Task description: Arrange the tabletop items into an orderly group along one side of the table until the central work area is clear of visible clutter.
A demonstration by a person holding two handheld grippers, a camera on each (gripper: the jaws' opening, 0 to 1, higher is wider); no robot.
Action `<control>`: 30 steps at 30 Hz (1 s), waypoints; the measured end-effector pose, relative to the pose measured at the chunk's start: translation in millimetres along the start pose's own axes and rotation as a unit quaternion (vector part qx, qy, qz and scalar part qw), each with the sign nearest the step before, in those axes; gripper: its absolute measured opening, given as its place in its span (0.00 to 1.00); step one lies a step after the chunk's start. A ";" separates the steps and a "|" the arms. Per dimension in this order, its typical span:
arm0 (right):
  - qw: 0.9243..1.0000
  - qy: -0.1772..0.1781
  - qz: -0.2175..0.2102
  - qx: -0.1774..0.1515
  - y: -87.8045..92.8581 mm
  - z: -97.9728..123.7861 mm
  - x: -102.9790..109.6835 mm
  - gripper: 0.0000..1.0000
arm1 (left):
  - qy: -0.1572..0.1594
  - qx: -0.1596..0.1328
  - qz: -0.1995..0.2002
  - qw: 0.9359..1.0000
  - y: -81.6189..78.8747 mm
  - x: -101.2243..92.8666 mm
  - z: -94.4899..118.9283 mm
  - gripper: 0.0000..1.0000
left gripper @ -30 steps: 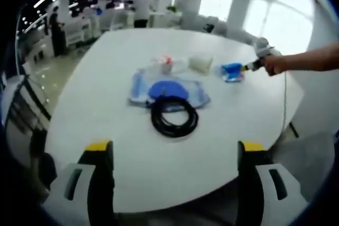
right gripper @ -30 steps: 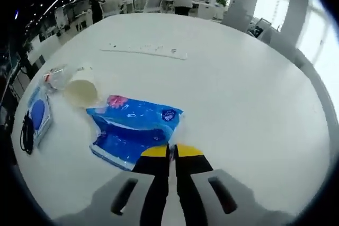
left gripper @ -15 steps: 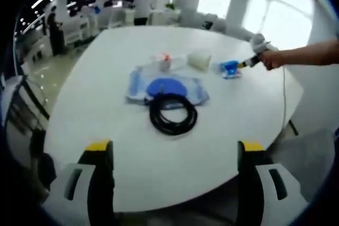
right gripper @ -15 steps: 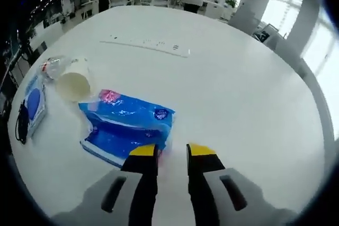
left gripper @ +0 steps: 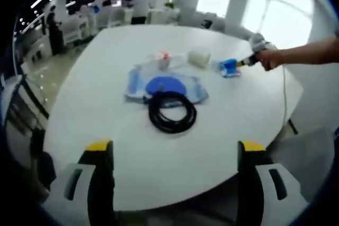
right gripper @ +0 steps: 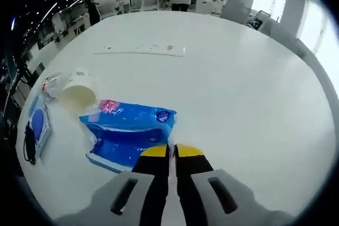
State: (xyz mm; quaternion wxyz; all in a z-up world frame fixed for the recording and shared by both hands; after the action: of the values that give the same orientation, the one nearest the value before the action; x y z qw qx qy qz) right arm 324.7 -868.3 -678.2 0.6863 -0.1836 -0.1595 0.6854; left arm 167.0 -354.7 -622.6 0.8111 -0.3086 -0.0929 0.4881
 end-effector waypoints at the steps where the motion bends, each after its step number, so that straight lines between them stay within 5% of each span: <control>1: 1.000 -0.001 -0.002 0.003 -1.9 -3.2 -2.4 0.02 | 0.000 0.000 0.001 1.000 0.0 0.2 0.0 0.94; 12: 1.000 0.004 -0.021 0.018 4.6 -5.2 -5.1 0.04 | 0.005 -0.001 -0.003 1.000 0.1 -0.4 -1.2 0.94; 17: 1.000 0.009 -0.025 0.014 6.9 2.7 -4.5 0.19 | 0.005 -0.002 -0.002 1.000 0.4 -0.3 -0.7 0.94; 30: 0.999 -0.003 -0.018 -0.030 13.4 29.7 8.4 0.40 | 0.005 -0.010 0.001 1.000 -1.3 0.4 2.2 0.93</control>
State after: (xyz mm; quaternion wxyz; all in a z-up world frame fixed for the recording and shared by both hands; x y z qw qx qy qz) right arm 298.9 -859.0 -658.5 0.6920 -0.1994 -0.1856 0.6686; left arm 167.1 -353.8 -620.2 0.8081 -0.3192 -0.0941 0.4861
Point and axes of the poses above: the point that each gripper's makers call its tool centre point, and the gripper's own axes: z roughly backward along the fingers, x roughly to its left, y roughly out of its underside, the point moved 8 cm from there along z, roughly backward along the fingers, and after that the axes turned 9 degrees about x, right-handed, at the moved point
